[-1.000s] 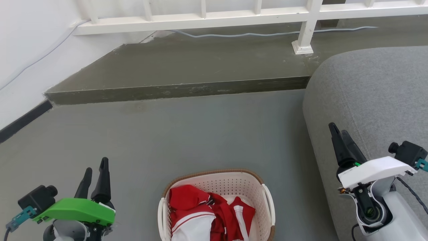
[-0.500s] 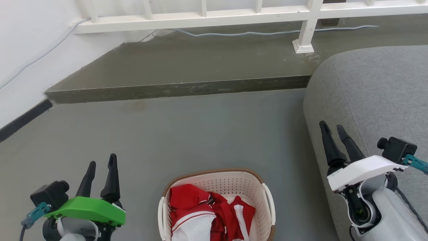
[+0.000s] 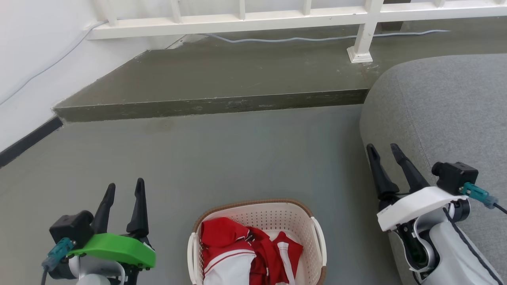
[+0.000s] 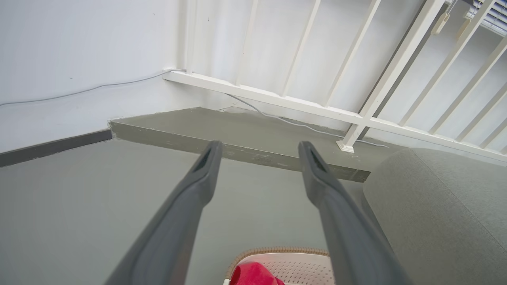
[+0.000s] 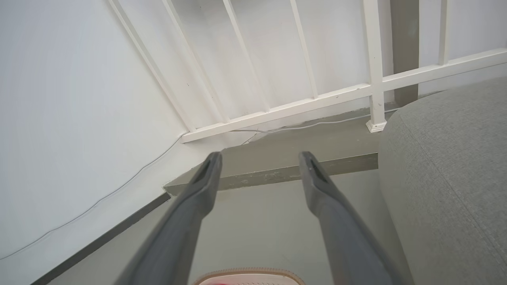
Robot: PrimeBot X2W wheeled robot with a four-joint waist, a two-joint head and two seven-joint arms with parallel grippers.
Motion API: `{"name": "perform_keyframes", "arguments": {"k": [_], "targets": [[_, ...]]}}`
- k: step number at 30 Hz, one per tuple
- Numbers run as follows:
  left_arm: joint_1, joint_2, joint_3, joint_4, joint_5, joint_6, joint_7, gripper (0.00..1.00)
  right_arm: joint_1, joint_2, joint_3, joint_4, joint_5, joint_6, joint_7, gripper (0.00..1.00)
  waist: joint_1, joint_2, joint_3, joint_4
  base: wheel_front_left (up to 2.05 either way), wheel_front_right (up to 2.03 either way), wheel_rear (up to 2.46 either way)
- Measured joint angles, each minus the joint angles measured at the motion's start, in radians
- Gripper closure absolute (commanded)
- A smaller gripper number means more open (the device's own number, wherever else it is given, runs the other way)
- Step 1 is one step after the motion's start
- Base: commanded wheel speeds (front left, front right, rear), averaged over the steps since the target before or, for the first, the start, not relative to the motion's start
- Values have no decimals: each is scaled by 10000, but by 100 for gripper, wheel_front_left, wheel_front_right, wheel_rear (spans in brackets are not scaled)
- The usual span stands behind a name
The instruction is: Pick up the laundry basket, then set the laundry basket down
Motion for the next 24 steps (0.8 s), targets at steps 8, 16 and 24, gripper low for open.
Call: {"name": "perform_keyframes", "arguments": {"k": [8,16,24], "targets": [[-3,-61,-10,-138,1095,-2,-290,0,-37,-6,157,54,-1089,-75,-272,0,0,0,1,3,0,0,0],[-6,-117,19,-151,1607,-15,-374,0,-44,25,174,82,-1576,-73,-370,0,0,0,13,-7,0,0,0],[-6,-228,102,-132,1607,-102,-376,0,-45,138,21,111,-1705,-61,-387,0,0,0,117,-26,0,0,0]]}}
